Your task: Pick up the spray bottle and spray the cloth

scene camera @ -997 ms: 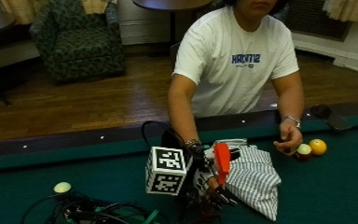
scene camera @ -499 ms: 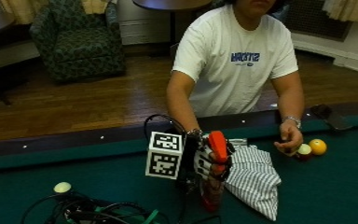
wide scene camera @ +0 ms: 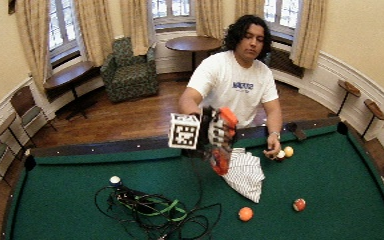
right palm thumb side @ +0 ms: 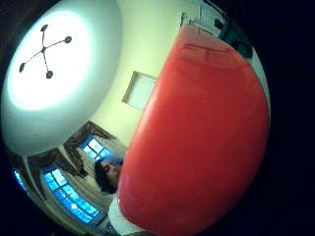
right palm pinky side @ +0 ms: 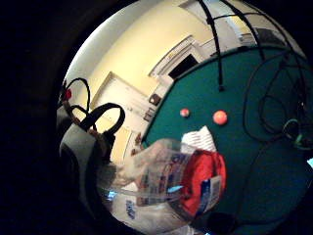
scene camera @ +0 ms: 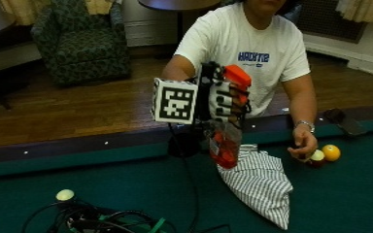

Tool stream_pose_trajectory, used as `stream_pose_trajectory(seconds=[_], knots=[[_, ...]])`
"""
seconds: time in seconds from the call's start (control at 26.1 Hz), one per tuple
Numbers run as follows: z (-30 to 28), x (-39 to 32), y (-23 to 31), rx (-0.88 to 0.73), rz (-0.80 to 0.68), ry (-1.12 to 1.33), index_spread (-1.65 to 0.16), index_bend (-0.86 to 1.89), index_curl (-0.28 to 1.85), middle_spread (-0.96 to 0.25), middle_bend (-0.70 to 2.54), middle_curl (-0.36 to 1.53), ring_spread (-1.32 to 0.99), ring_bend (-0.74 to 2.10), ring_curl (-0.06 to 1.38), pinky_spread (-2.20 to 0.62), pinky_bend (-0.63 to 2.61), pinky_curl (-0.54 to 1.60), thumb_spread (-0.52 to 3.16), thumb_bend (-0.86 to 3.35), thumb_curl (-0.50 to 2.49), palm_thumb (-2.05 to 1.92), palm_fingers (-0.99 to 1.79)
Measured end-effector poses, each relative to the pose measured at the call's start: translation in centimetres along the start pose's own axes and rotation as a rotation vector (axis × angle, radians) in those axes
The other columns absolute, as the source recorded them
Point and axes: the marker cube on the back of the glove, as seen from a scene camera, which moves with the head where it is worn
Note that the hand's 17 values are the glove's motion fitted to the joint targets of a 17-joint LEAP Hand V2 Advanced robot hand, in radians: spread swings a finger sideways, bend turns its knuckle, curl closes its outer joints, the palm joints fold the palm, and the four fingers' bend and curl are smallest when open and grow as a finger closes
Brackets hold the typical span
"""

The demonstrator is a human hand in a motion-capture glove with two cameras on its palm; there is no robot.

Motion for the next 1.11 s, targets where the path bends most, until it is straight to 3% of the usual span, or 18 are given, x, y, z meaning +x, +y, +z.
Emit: stream_pose_trajectory(seconds=[0.27, 0.5, 0.77, 1.11], knots=[[-3.6, -7.1, -1.9, -0.078, -0.044, 0.054, -0.26, 0.3, 0.41, -0.21, 0.58, 0.55, -0.21, 0.83, 0.47, -0.29, 0.56, 0.41, 0.71, 0.0, 0.59, 0.95, 1.38], [-4.5, -9.8, -3.4, -0.239, 0.031, 0.085, -0.25, 0.3, 0.44, -0.21, 0.59, 0.56, -0.21, 0.84, 0.48, -0.3, 0.57, 0.42, 0.68, -0.02, 0.63, 0.95, 1.37], [-1.5, -8.4, -3.7, -0.426, 0.268, 0.142, -0.25, 0.3, 0.48, -0.21, 0.6, 0.57, -0.21, 0.84, 0.49, -0.3, 0.58, 0.42, 0.67, -0.02, 0.66, 0.95, 1.36], [5.2, -0.9, -0.1, -0.789, 0.644, 0.264, -0.26, 0.29, 0.52, -0.21, 0.6, 0.58, -0.21, 0.84, 0.49, -0.3, 0.58, 0.42, 0.65, -0.02, 0.7, 0.94, 1.35]])
